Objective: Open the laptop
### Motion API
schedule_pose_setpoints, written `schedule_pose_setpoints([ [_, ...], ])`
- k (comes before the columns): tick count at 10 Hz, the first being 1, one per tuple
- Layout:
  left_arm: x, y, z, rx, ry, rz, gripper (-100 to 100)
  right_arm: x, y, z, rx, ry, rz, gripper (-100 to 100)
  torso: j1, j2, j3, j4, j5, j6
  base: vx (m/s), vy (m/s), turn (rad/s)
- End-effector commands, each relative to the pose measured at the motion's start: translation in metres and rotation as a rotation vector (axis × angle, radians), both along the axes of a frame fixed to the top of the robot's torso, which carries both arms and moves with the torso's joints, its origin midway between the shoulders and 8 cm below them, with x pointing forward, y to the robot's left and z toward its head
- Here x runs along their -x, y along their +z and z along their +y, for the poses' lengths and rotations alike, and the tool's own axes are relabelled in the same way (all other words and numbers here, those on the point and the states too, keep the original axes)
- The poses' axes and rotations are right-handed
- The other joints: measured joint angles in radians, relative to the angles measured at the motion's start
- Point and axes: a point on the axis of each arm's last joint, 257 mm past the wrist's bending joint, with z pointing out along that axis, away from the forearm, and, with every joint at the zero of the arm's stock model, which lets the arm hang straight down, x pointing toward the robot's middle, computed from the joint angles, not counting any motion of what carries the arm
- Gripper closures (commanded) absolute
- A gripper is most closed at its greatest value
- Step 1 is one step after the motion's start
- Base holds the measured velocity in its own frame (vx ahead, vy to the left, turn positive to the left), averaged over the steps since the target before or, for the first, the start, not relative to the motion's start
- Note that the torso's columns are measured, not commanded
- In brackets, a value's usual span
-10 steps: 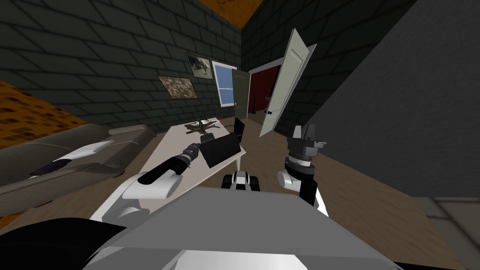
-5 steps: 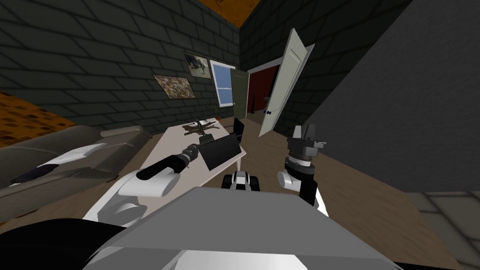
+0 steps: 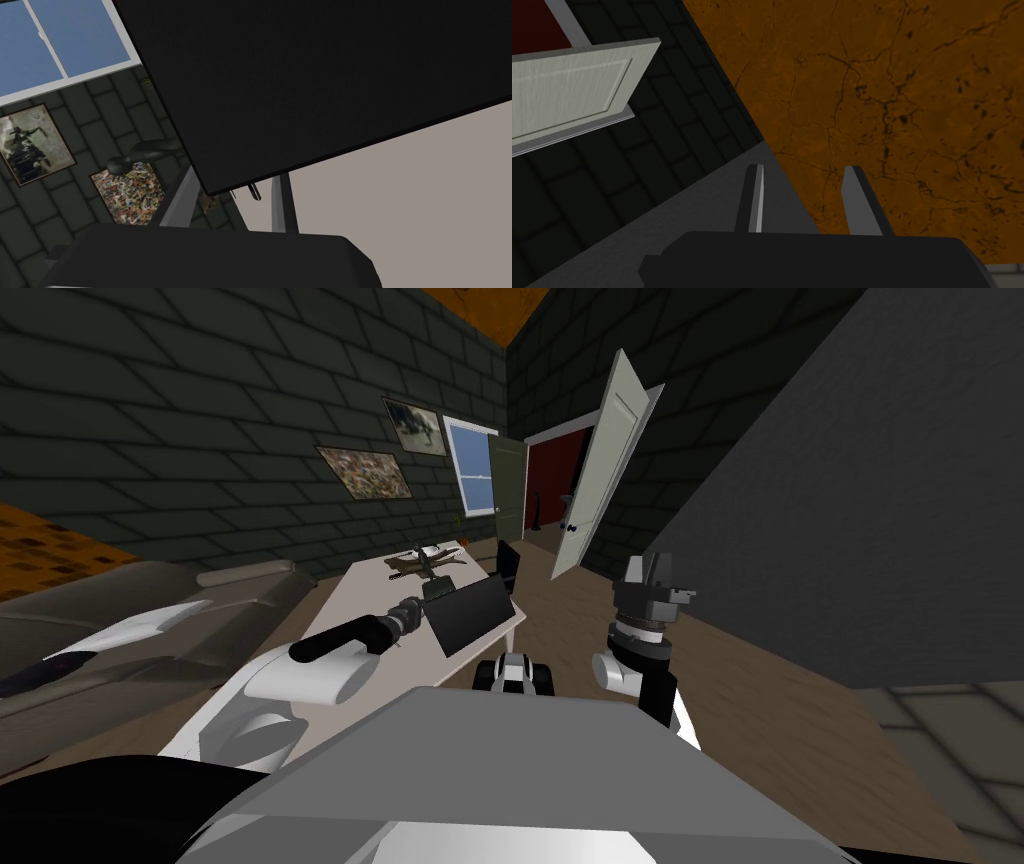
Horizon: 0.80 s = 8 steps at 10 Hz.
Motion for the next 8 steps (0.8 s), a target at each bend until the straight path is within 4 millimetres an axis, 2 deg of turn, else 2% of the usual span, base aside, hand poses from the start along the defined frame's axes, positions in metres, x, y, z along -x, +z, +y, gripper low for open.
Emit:
schedule_pose_setpoints([
  [1,0.009,-0.011,-0.001,0.031,0.013,0.059,100,0.0,0.0,0.0,0.0,0.0,0.0,0,0.0,0.001,0.0,0.001,0.0,0.0,0.023,0.032,-0.037],
  [3,0.013,-0.015,0.0,0.051,0.021,0.094,100,0.0,0.0,0.0,0.0,0.0,0.0,0,-0.001,0.002,0.001,0.001,-0.001,0.0,0.031,0.035,-0.051],
  [4,0.01,-0.009,0.001,0.043,0.018,0.066,100,0.0,0.0,0.0,0.0,0.0,0.0,0,-0.001,0.003,0.002,0.001,0.0,-0.001,0.016,0.013,-0.01],
  [5,0.022,-0.026,-0.007,0.1,0.028,0.129,100,0.0,0.0,0.0,0.0,0.0,0.0,0,-0.002,0.004,0.002,0.003,-0.002,-0.001,0.079,0.06,-0.056],
  [6,0.022,-0.026,-0.007,0.1,0.028,0.129,100,0.0,0.0,0.0,0.0,0.0,0.0,0,0.0,0.001,0.001,0.0,0.0,0.0,0.082,0.081,-0.018],
  [8,0.035,-0.042,-0.016,0.156,0.035,0.191,100,0.0,0.0,0.0,0.0,0.0,0.0,0,0.002,-0.001,0.0,0.0,0.001,0.001,0.067,0.097,-0.03],
])
